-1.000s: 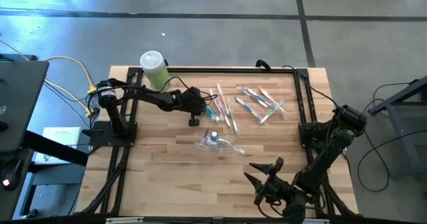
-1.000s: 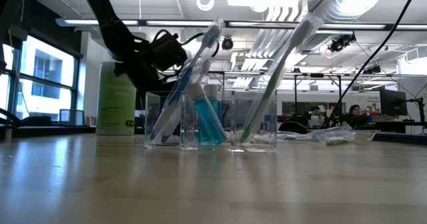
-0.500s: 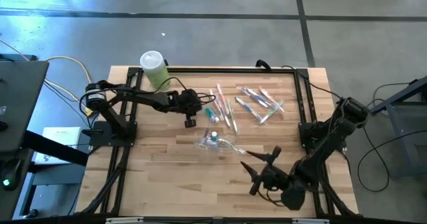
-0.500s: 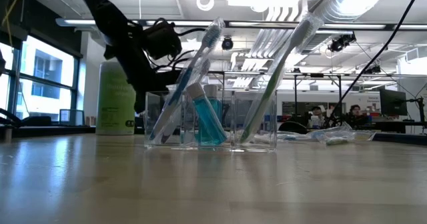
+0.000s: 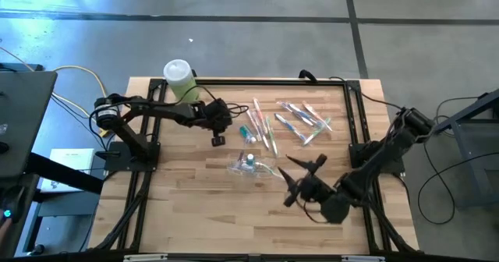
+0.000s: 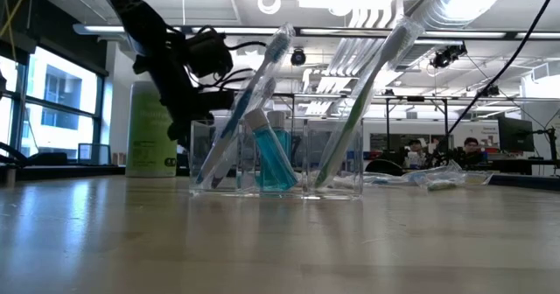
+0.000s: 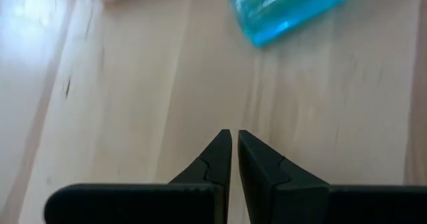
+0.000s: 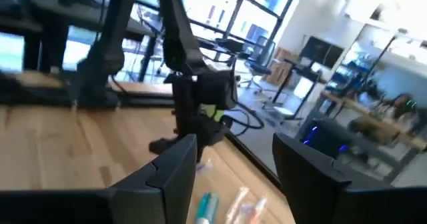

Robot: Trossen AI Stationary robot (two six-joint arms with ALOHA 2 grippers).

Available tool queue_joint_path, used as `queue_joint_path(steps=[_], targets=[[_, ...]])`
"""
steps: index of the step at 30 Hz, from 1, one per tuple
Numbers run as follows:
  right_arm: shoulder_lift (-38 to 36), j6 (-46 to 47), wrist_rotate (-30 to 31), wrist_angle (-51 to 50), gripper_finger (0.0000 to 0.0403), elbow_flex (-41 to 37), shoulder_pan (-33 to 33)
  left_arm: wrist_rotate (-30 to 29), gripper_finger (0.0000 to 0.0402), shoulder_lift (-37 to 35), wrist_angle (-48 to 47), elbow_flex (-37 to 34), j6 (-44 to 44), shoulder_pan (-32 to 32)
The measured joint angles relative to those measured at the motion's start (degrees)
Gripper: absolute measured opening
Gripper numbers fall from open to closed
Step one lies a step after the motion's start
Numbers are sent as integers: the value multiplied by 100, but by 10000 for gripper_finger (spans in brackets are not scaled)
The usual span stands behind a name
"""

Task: Pick & Place toothbrushing station
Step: Put the blue toothbrush into the transparent organizer

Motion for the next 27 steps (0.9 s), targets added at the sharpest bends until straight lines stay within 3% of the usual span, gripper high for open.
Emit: queue_joint_path(steps=[3,9,12,20,27], targets=[[-177,203,-332,-173,185,-2,-201,2,20,-39,-243,2,-122,2],[-615,413,-401,-568,168,0,-622,193,20,-234,-666,7,-418,-73],[-840,745,-784,-925,160,0,-888,398,20,-355,-927,7,-645,-142],[-1268,2336,-2138,-2966,142,0,-1778,708,20,-676,-1426,9,-1478,-581],[-1334,3544,-2913,-4637,141,-2,-2516,704,20,-730,-1467,9,-2237,-1400]])
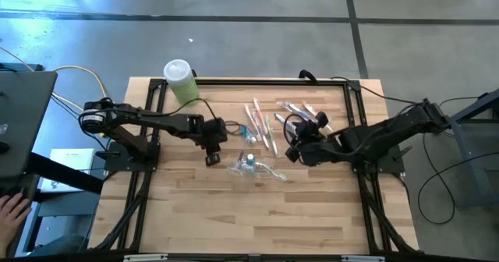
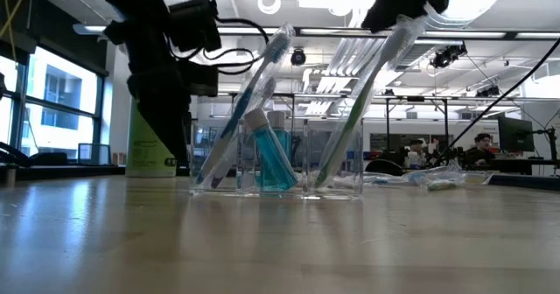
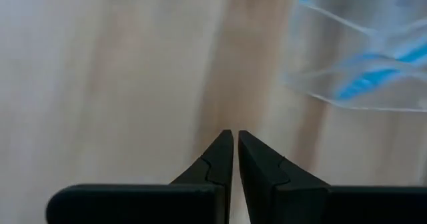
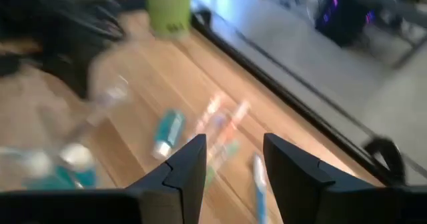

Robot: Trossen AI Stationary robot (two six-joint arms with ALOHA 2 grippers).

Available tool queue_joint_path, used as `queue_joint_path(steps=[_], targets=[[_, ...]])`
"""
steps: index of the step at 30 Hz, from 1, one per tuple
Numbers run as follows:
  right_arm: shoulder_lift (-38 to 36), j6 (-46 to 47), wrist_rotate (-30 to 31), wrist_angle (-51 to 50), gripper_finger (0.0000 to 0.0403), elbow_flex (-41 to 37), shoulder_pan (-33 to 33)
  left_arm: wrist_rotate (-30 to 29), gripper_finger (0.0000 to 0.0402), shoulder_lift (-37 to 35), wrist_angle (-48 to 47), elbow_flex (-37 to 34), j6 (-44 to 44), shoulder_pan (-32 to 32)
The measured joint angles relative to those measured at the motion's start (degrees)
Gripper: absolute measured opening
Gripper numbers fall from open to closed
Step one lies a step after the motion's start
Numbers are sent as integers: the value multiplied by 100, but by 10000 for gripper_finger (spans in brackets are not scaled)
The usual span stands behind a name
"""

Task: Pick & Place toothbrushing station
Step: Put the blue toothbrush into the transparent organizer

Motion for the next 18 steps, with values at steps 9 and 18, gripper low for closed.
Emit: queue_joint_path(steps=[9,18], targets=[[-29,331,-407,-1447,131,2,-736,-258,20,0,4,-2,-1377,-1545],[-87,746,-1507,-2586,115,-287,-1618,-1755,20,2,512,-2,-2505,-3286]])
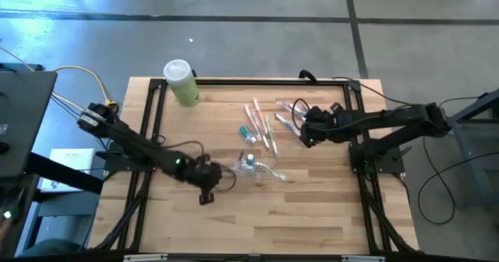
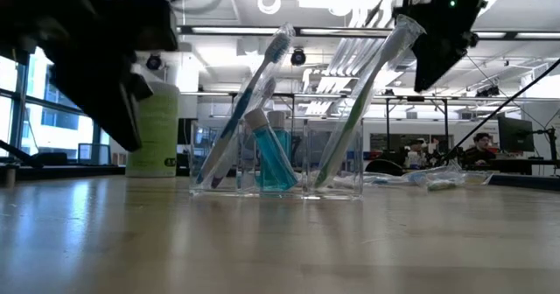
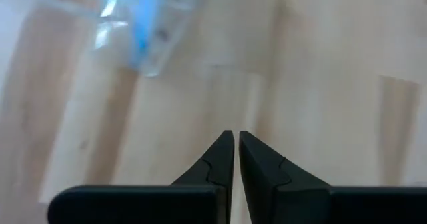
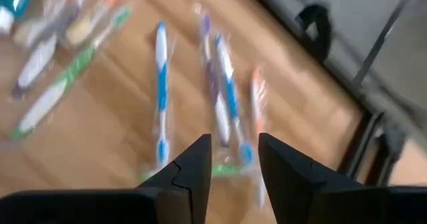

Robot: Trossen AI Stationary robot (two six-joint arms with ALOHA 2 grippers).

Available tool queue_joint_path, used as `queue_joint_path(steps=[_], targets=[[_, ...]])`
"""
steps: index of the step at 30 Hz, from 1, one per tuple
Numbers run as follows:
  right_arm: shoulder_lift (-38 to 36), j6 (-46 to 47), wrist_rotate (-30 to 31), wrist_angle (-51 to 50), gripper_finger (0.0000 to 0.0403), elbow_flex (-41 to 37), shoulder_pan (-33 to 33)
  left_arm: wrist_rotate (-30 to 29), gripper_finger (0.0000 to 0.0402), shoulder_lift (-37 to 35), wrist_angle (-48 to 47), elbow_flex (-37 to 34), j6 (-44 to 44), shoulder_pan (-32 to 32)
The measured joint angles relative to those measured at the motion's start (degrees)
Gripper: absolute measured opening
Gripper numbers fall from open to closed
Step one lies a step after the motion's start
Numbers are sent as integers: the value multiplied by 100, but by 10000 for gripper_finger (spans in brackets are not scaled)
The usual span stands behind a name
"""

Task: Pick & Place toothbrushing station
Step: Put the blue toothbrush into the transparent organizer

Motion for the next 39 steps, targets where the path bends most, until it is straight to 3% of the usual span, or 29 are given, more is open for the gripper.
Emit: queue_joint_path(steps=[11,22,27,39], targets=[[44,-387,-854,1642,104,-1079,-380,-984,20,4,288,-6,-116,-1105],[44,-713,-1131,3042,110,-1962,-337,-1253,20,7,573,-7,340,-1190],[44,-654,-1139,3315,143,-2051,-280,-1248,20,7,617,-7,641,-1031],[366,-464,-1212,3406,271,-2051,-258,-1185,20,7,634,-7,933,-865]])
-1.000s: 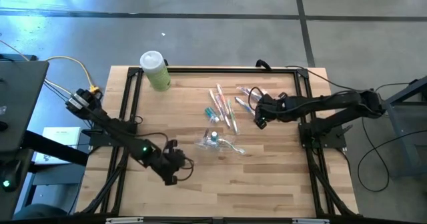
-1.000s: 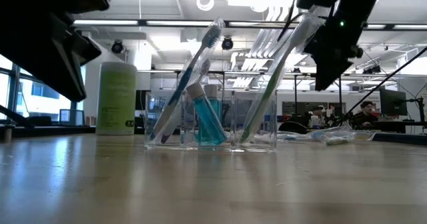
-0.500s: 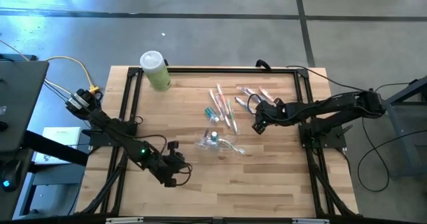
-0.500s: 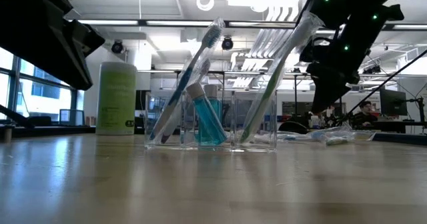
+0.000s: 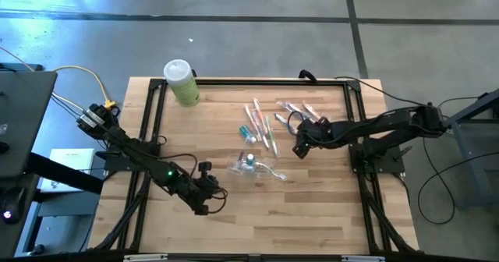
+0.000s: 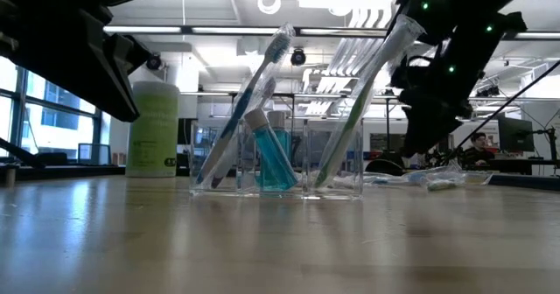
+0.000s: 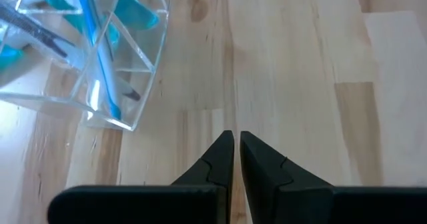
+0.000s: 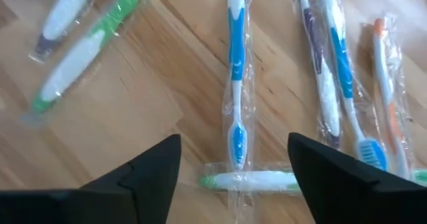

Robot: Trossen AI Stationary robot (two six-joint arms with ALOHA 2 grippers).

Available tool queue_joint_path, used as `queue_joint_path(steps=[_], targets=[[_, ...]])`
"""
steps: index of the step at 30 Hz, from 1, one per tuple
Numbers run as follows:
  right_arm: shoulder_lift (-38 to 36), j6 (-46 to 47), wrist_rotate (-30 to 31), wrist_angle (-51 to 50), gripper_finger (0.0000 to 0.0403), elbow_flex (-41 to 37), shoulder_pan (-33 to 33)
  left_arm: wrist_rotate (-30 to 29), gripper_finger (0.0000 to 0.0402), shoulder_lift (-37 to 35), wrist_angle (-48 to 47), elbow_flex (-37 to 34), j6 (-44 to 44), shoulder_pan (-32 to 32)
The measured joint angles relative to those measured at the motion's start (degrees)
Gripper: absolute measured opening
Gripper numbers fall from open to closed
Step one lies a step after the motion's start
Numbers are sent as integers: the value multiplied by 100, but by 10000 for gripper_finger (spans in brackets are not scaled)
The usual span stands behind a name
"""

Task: Pick & Place toothbrushing station
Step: Put the blue toothbrush into the transparent organizer

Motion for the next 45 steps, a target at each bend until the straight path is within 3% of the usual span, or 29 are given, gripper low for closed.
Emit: queue_joint_path(steps=[6,16,21,30,39,45], targets=[[562,-55,0,244,276,0,0,0,20,2,57,0,126,0],[1094,-213,-39,482,226,2,-16,-2,20,2,88,0,277,0],[1128,-213,-43,483,164,2,-15,-4,20,2,116,0,445,0],[1127,-781,419,477,11,2,-15,-7,20,2,182,0,620,0],[548,-664,1123,-115,3,104,582,-7,20,2,234,0,773,0],[89,-510,1178,-566,3,471,1050,-8,20,2,278,0,770,0]])
